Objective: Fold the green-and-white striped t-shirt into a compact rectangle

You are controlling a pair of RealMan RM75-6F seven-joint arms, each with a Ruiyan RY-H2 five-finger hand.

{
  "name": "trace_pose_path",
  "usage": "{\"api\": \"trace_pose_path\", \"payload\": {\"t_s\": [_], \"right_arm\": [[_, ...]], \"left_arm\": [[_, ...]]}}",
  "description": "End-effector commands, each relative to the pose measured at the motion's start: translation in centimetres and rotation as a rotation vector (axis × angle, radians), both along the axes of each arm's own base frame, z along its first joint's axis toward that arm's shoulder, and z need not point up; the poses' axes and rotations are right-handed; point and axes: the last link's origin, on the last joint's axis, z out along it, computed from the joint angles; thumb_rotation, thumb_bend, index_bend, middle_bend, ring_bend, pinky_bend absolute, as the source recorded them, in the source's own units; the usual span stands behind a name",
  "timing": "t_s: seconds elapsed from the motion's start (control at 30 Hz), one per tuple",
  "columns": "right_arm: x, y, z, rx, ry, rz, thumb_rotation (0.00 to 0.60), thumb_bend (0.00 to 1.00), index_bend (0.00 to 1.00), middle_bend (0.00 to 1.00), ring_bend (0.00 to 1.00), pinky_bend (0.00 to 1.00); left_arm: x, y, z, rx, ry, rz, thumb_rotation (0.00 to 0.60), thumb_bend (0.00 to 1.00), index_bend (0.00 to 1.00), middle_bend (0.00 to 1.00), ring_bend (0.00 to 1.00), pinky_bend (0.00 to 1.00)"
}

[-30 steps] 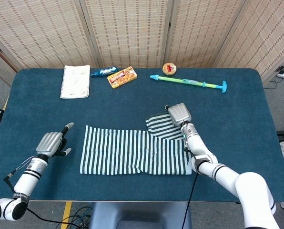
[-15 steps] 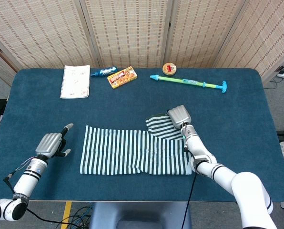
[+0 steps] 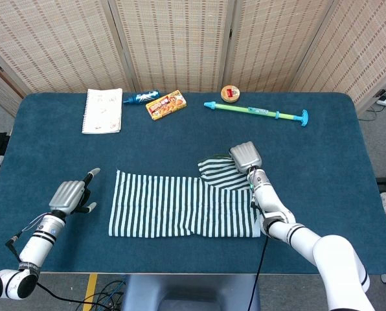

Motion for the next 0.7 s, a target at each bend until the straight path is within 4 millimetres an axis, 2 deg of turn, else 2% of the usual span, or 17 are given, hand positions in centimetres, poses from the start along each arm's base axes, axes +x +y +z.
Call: {"api": "trace_pose_path", "payload": {"t_s": [0.03,0.1,0.17,0.3,0.4,0.7], "right_arm": [[0.1,-0.1,0.0,-0.013,-0.007,0.008,0.6,0.44,0.45,0.99,1.0,1.0],[0.1,-0.2,0.0,-0.017,-0.009,0.009,0.6,0.42,0.45,0.99,1.0,1.0],[0.1,-0.3,-0.1,-0.017,-0.011,0.009,0.6,0.37,0.43,0.99,1.0,1.0],[0.4,-0.4,-0.4,-0.013,-0.015,0.01,0.6,0.29,0.32,0.99,1.0,1.0],[0.6,-0.5,-0.6,-0.011,-0.014,0.012,0.6,0.28,0.29,0.99,1.0,1.0],[0.8,-0.8,-1.2,0.004,0.004,-0.003,0.6,0.29,0.29,0.99,1.0,1.0]], "left_arm": [[0.0,0.0,0.0,0.0,0.0,0.001,0.6,0.33,0.0,0.87,0.78,0.91],[-0.1,0.0,0.0,0.0,0.0,0.002,0.6,0.33,0.0,0.87,0.78,0.91],[-0.1,0.0,0.0,-0.001,0.0,0.003,0.6,0.33,0.0,0.87,0.78,0.91],[-0.3,0.0,0.0,-0.004,0.001,0.007,0.6,0.33,0.0,0.87,0.78,0.91],[-0.3,0.0,0.0,-0.004,0.003,0.009,0.6,0.33,0.0,0.87,0.78,0.91],[-0.6,-0.1,0.2,-0.001,0.005,0.016,0.6,0.33,0.0,0.87,0.78,0.91]]}}
